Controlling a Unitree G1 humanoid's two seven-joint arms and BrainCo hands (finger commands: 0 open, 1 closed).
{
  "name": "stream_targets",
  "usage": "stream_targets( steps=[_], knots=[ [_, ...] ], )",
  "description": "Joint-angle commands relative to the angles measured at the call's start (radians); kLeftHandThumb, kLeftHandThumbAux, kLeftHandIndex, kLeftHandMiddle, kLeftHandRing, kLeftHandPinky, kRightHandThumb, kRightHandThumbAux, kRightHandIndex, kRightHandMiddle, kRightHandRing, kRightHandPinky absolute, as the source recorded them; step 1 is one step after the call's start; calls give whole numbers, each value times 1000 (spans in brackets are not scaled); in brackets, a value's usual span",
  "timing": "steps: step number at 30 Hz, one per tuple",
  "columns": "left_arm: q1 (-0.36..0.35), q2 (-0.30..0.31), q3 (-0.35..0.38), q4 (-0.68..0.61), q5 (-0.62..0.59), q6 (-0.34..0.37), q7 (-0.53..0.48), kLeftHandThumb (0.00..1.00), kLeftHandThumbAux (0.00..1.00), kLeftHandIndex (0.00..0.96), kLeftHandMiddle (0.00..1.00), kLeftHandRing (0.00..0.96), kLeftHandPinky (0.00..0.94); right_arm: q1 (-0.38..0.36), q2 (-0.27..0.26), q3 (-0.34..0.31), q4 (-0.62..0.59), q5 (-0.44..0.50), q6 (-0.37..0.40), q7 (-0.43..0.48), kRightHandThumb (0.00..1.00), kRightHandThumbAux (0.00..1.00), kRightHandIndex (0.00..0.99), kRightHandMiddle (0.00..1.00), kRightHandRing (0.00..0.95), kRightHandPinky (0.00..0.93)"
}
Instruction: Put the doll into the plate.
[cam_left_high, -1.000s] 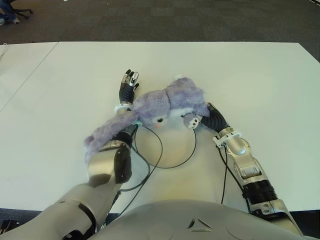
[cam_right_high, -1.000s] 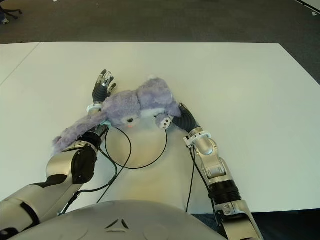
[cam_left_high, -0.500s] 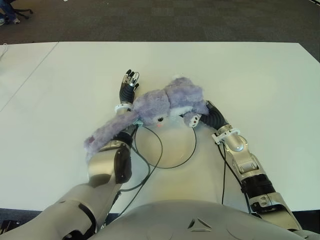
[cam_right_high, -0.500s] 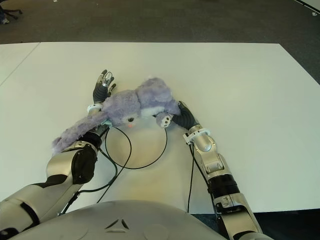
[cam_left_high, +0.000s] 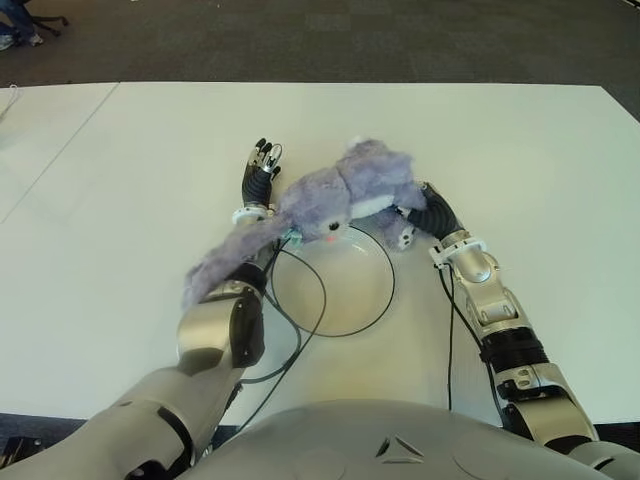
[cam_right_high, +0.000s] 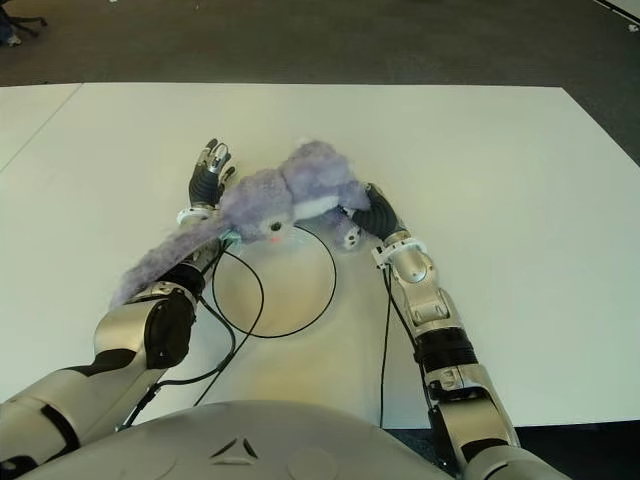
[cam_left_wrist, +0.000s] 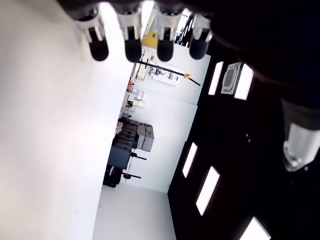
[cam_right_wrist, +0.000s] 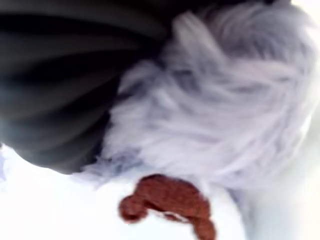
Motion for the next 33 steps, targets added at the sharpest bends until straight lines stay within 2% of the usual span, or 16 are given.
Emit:
stream_targets(
  steps=[1, 2, 4, 9, 15, 24, 28, 33],
  knots=[
    [205, -56, 6, 133, 2, 119, 25, 0, 526, 0, 78, 75, 75, 148, 3, 4, -173, -61, -257, -90, 703, 715, 440, 858, 867, 885],
    [205, -57, 5, 133, 3, 118, 27, 0, 526, 0, 78, 76, 76, 184, 0, 11, -173, -104, -341, -133, 703, 715, 440, 858, 868, 886],
    [206, -57, 3, 133, 4, 117, 28, 0, 527, 0, 81, 78, 77, 227, -6, 17, -168, -157, -443, -184, 702, 716, 440, 861, 872, 892],
    [207, -59, 4, 132, 1, 113, 25, 0, 531, 0, 81, 78, 72, 293, -26, 16, -155, -218, -581, -230, 702, 716, 439, 885, 887, 889],
    [209, -59, -2, 132, 7, 109, 20, 0, 528, 0, 74, 73, 68, 286, -49, 4, -156, -245, -609, -224, 701, 716, 438, 903, 893, 886],
    [205, -59, 12, 132, -10, 113, 13, 0, 503, 0, 78, 76, 66, 224, -39, -35, -117, -304, -649, -310, 700, 718, 437, 891, 882, 876],
    [207, -59, 15, 132, -12, 111, 6, 0, 501, 0, 74, 73, 65, 214, -37, -31, -97, -292, -669, -320, 701, 718, 437, 892, 884, 877],
    [207, -58, 8, 133, -4, 113, 10, 0, 504, 0, 74, 72, 68, 208, -52, -13, -84, -244, -671, -279, 701, 717, 437, 895, 886, 877]
  ],
)
